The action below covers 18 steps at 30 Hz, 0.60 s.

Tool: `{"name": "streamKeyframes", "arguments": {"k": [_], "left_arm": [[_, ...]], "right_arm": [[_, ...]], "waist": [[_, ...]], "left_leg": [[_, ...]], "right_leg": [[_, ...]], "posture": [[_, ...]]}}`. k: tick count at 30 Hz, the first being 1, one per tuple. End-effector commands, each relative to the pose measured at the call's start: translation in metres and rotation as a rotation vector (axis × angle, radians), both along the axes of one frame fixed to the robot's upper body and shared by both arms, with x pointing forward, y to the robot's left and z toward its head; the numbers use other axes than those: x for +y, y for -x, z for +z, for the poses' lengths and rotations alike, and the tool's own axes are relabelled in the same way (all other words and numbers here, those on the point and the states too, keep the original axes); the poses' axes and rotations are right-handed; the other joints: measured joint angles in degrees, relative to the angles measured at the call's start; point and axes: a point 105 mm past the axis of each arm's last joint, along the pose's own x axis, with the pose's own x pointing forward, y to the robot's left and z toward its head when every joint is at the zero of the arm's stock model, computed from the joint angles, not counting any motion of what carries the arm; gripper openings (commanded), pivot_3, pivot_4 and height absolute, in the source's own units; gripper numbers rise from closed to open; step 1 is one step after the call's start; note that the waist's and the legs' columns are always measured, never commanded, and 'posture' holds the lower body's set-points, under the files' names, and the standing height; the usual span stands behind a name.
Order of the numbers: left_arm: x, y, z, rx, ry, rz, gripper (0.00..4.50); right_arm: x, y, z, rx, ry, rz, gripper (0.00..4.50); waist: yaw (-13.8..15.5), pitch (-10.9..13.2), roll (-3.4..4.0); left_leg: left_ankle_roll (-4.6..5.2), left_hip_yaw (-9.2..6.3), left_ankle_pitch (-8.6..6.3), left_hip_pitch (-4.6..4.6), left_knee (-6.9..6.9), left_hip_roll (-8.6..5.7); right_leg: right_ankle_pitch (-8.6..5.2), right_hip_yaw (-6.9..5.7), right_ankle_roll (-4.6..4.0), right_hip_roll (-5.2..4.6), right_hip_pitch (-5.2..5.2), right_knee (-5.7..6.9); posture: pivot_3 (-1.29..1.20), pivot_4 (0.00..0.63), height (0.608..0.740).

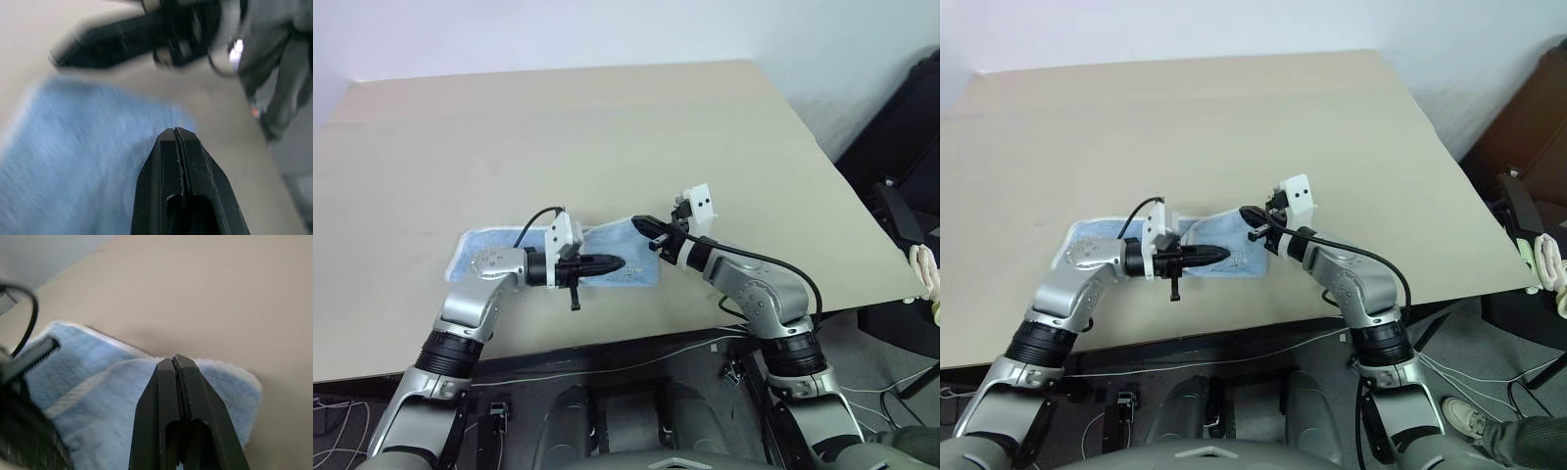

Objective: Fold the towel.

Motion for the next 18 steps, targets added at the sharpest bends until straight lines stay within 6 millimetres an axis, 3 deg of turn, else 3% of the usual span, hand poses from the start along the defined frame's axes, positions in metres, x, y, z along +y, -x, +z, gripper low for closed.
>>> {"name": "streamKeyframes", "arguments": {"k": [1,5,9,14,18], "left_arm": [[0.004,0.001,-0.017,-0.01,-0.043,0.03,0.01],[0.006,0.007,-0.023,0.021,0.009,0.039,0.01],[0.01,-0.002,-0.016,0.002,0.052,0.095,0.01],[0.01,-0.001,0.006,0.008,0.155,0.073,0.01],[0.034,0.011,0.023,0.033,0.146,0.038,0.01]], "right_arm": [[0.014,0.01,-0.021,0.011,0.039,0.044,0.0],[0.019,0.013,-0.048,0.062,0.077,0.037,0.0],[0.016,0.001,-0.065,0.046,0.155,-0.019,0.0],[0.01,-0.01,-0.061,-0.005,0.186,-0.03,0.0],[-0.008,-0.022,-0.045,-0.069,0.216,-0.041,0.0]], "waist": [[0.1,0.0,-0.01],[0.0,-0.1,0.02],[-0.2,-0.2,0.02],[-1.0,-0.2,0.06],[-1.4,-0.2,0.09]], "left_leg": [[0.0,0.0,0.0,0.0,0.0,0.0],[0.0,0.0,0.0,0.01,0.05,0.02],[-0.03,-0.06,-0.03,0.51,0.03,0.09],[-0.18,-0.29,-0.11,0.65,0.03,0.14],[-0.21,-0.31,-0.11,0.61,0.03,0.13]], "right_leg": [[0.0,0.0,0.0,-0.01,0.0,0.0],[0.0,0.0,-0.04,-0.09,0.04,0.0],[-0.01,0.01,-0.08,-0.11,0.5,-0.05],[0.12,-0.03,-0.29,-0.21,0.64,-0.06],[0.14,-0.03,-0.32,-0.28,0.61,-0.08]], "posture": [[0.0,0.15,0.74],[0.0,0.15,0.74],[0.0,0.15,0.74],[0.0,0.15,0.74],[0.0,0.15,0.74]]}}
